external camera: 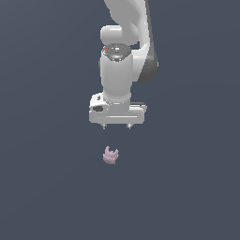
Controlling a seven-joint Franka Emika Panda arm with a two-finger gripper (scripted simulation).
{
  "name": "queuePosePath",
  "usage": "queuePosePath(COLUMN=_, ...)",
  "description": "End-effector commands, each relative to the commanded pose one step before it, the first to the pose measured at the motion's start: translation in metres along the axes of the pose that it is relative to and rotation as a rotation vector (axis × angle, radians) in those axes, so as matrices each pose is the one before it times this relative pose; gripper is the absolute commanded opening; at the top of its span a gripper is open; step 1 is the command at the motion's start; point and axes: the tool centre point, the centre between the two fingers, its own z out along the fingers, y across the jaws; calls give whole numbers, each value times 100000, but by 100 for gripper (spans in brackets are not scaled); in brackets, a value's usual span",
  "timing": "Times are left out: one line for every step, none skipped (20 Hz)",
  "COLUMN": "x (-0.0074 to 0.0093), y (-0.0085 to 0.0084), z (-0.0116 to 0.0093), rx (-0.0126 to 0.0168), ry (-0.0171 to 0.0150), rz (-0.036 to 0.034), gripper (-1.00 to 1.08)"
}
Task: Pick up the object and move it to a goal position.
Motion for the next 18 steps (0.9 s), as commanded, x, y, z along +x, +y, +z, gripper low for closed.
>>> queuePosePath(x=0, y=1, z=0, rx=0, ry=0, rz=0, gripper=100)
queuePosePath(x=19, y=0, z=-26, rx=-36, ry=56, rz=-100, gripper=100)
queuePosePath(x=54, y=-4, z=-80, rx=-105, ry=168, rz=-299, gripper=100)
queuePosePath(x=89, y=-3, z=-130, rx=-171, ry=273, rz=-489, gripper=100)
queuePosePath(x=123, y=-3, z=-180, rx=-238, ry=377, rz=-677, gripper=100)
queuePosePath(x=156, y=-4, z=-231, rx=-306, ry=480, rz=-865, gripper=100)
queuePosePath(x=174, y=-3, z=-262, rx=-347, ry=538, rz=-976, gripper=100)
queuePosePath(x=141, y=-2, z=-217, rx=-287, ry=441, rz=-806, gripper=100)
queuePosePath(x=103, y=0, z=-163, rx=-213, ry=326, rz=-603, gripper=100)
queuePosePath(x=66, y=-1, z=-109, rx=-141, ry=215, rz=-403, gripper=100)
queuePosePath(x=30, y=-2, z=-55, rx=-69, ry=105, rz=-204, gripper=100)
queuePosePath(x=-4, y=1, z=-3, rx=0, ry=0, rz=0, gripper=100)
queuePosePath(x=-28, y=2, z=55, rx=68, ry=-104, rz=193, gripper=100)
queuePosePath(x=-7, y=9, z=60, rx=52, ry=-88, rz=216, gripper=100)
queuePosePath(x=32, y=12, z=62, rx=20, ry=-51, rz=211, gripper=100)
queuePosePath(x=57, y=31, z=99, rx=26, ry=-74, rz=336, gripper=100)
queuePosePath(x=73, y=36, z=139, rx=42, ry=-110, rz=469, gripper=100)
queuePosePath(x=88, y=45, z=181, rx=60, ry=-151, rz=612, gripper=100)
